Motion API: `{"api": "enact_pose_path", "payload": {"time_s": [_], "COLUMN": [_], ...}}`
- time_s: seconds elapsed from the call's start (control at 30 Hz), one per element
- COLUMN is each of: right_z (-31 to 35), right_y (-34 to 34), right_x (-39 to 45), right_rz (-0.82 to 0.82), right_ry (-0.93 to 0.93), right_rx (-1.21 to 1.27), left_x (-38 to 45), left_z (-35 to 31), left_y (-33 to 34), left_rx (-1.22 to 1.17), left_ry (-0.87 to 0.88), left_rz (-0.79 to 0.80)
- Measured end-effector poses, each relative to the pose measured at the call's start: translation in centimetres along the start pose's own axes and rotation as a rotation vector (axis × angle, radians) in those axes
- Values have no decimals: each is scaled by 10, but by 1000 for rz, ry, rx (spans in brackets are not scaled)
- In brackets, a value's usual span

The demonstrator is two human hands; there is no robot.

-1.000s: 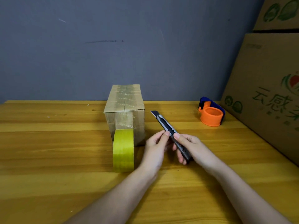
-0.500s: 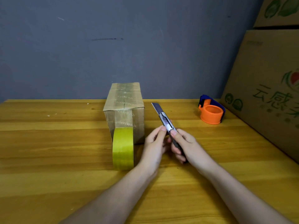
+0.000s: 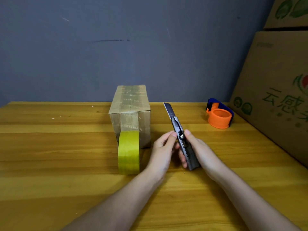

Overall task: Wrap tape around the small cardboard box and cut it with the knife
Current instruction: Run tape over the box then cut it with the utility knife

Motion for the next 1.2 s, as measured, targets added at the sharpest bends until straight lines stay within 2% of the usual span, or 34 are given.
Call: {"api": "enact_pose_path", "payload": {"time_s": [0.17,0.3,0.43,0.57,0.77,0.9,1.07,1.13,1.2], "right_z": [-2,-1,15,41,70,74,70,69,68], "right_y": [8,5,3,7,34,43,54,54,54], "right_x": [1,4,-1,-13,-27,-25,-25,-25,-25], "right_rz": [104,87,36,0,50,42,51,39,25], "right_ry": [-16,-49,-138,-257,-370,-345,-316,-305,-295], "right_rx": [143,187,149,52,-27,-143,-176,-165,-159], "left_x": [3,1,-9,-29,-67,-76,-67,-64,-61], "left_z": [2,0,-18,-56,-114,-145,-142,-132,-117], "left_y": [-2,0,14,20,-18,-62,-122,-129,-129], "left_rx": [46,127,249,361,634,655,699,755,779], "left_ry": [-4,52,146,210,252,317,307,230,140], "left_rz": [-23,-21,27,140,193,82,-114,-107,-16]}}
Point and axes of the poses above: each hand's wrist, its own x-axis towards the middle knuckle, its own y-axis out of the palm, z = x × y, the point moved 7 cm from there along x, towards the middle knuckle, and after that the axes turned 4 degrees about x, right-handed, at the moved point
